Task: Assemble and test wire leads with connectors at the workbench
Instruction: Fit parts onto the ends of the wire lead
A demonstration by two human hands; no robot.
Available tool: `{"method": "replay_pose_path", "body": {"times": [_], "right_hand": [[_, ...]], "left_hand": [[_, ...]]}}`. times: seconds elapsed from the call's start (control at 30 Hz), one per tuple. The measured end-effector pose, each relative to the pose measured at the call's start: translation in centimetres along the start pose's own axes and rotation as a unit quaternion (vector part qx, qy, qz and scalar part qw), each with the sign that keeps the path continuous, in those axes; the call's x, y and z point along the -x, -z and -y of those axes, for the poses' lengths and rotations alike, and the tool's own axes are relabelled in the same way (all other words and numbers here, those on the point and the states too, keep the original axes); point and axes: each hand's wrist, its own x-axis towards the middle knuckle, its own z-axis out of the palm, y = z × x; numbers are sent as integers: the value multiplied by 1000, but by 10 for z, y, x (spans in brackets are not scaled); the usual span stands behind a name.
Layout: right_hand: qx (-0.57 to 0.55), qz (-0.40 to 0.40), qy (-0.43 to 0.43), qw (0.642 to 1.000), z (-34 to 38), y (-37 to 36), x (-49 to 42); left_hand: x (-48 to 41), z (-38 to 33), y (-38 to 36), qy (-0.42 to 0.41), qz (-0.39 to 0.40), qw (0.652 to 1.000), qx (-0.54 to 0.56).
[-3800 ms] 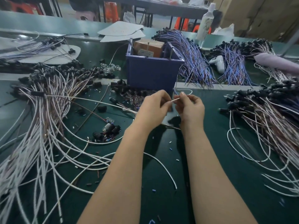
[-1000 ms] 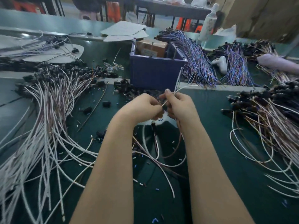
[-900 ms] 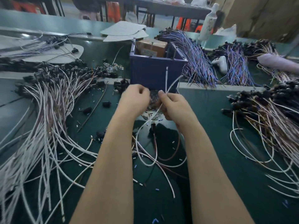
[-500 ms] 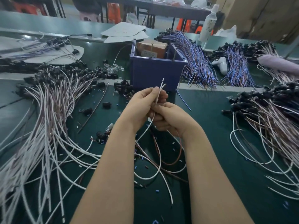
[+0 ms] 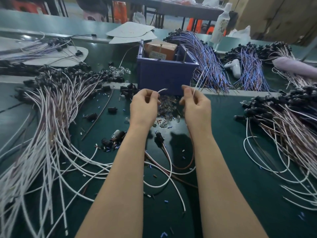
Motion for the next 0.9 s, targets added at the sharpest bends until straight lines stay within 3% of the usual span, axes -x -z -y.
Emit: {"method": "replay_pose_path", "body": {"times": [0.33,0.47,0.67,0.77,0.9], "right_hand": [[-32,46,10,998,-1,-1,1],[-41,58,38,997,-1,1,1],[39,59,63,995,-4,0,0],[23,62,27,997,-5,-2,-1],[-122,74,-80,986,-5,-2,-3]], "left_hand": [[8,-10,-3,-25,99,995,15],[9,-11,1,23,140,989,49],[8,-10,8,71,171,980,78],[9,-11,8,70,174,979,80],[10,-12,5,62,181,979,66]]}}
